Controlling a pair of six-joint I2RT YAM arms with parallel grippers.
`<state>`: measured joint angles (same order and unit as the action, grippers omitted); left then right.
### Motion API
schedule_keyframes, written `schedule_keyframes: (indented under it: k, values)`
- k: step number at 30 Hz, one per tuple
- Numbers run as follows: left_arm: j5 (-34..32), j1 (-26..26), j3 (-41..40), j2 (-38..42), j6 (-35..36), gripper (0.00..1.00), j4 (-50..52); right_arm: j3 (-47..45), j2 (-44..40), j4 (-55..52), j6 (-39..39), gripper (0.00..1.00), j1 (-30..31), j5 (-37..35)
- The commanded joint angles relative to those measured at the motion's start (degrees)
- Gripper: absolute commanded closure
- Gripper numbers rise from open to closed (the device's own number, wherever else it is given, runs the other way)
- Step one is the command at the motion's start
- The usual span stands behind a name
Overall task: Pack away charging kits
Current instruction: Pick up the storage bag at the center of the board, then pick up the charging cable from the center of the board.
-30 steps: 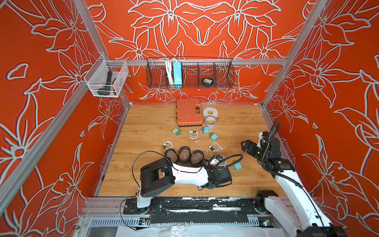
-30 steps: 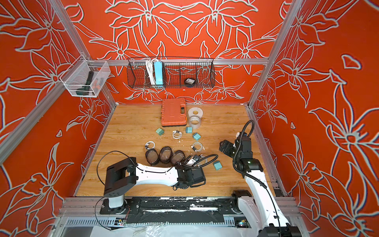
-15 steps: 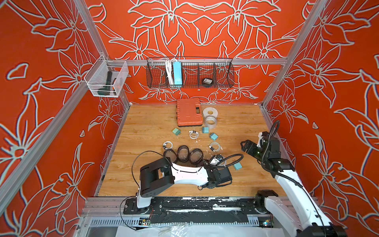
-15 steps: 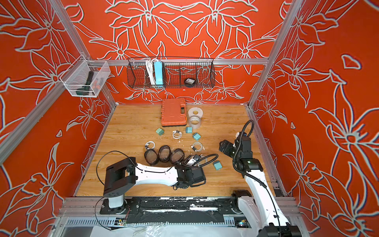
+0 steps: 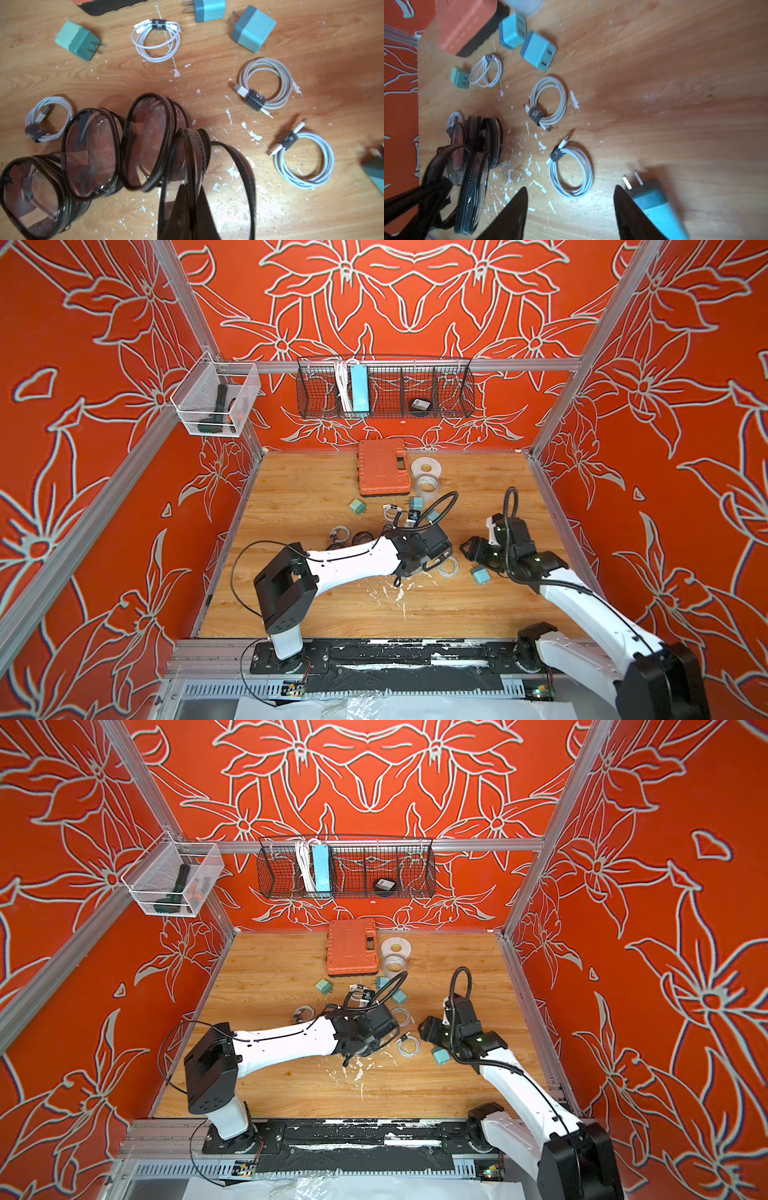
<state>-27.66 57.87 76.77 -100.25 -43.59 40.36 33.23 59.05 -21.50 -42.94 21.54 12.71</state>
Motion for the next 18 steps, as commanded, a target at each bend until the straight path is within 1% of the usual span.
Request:
schedule_keyframes:
  k: [1, 5, 8, 13, 16, 18]
  values:
    - [3.50, 0.23, 4.42, -0.24, -4.04, 1.00, 9.09, 0.34, 2.27, -1.18, -5.62, 0.40, 2.21, -5.33]
    - [6.55, 0.14, 6.95, -2.74, -2.28, 1.00, 9.55, -0.89, 4.83, 0.15, -7.95, 0.43, 4.76, -8.06]
    - [8.67, 0.05, 6.59, -3.17, -1.68, 1.00, 7.56, -0.29, 8.06, 0.57, -7.97, 0.44, 5.75, -8.96]
    - [10.42, -0.47, 3.12, 0.81, -2.50, 1.00, 4.54, 2.52, 14.89, 1.39, -7.07, 0.52, 8.60, -8.55]
    - [10.06, -0.65, 0.99, 3.19, -3.16, 1.00, 3.22, 3.15, 17.59, 1.64, -6.90, 0.53, 9.38, -9.72]
    - [11.26, -0.74, -0.44, 4.11, -2.53, 1.00, 1.57, 3.12, 18.67, 1.83, -6.83, 0.53, 9.55, -10.28]
